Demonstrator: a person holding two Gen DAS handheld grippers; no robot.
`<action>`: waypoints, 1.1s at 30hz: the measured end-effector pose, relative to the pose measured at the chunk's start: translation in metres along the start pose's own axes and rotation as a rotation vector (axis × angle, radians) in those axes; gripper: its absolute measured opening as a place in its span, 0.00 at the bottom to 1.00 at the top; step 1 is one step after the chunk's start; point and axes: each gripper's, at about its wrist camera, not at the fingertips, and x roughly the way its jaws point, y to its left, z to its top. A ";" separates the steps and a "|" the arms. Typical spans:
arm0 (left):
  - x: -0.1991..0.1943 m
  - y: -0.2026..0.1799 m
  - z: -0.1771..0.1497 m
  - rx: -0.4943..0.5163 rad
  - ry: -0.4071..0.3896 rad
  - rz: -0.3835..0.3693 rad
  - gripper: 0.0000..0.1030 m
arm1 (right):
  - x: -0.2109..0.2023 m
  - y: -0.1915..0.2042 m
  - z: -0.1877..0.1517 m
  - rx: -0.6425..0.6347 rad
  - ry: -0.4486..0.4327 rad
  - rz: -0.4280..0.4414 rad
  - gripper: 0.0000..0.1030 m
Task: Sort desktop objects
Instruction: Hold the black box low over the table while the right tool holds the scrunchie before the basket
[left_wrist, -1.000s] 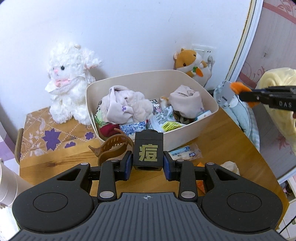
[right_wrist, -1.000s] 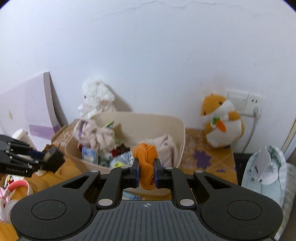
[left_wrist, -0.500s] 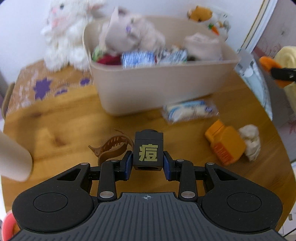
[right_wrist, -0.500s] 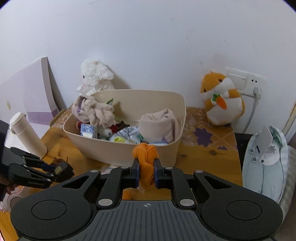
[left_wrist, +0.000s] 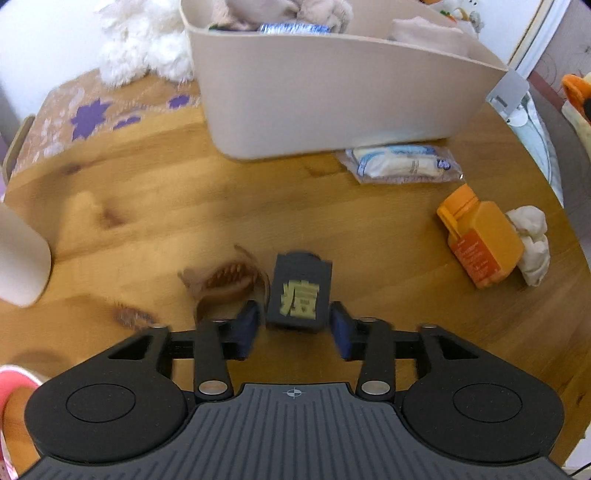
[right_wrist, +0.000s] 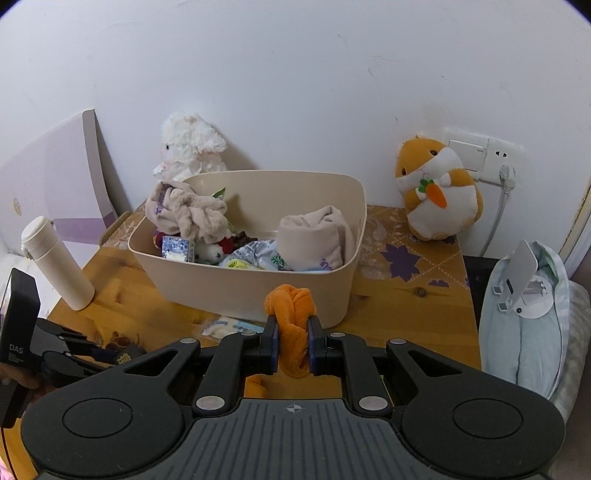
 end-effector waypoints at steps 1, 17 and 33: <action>-0.001 0.000 -0.002 -0.008 0.001 -0.006 0.51 | 0.000 0.000 0.000 0.002 0.000 0.000 0.14; -0.013 -0.002 0.002 -0.004 -0.043 -0.055 0.33 | 0.000 -0.007 -0.006 0.033 0.009 -0.014 0.14; -0.015 0.000 -0.002 -0.016 -0.002 -0.060 0.34 | 0.010 -0.004 0.000 0.021 0.014 0.005 0.14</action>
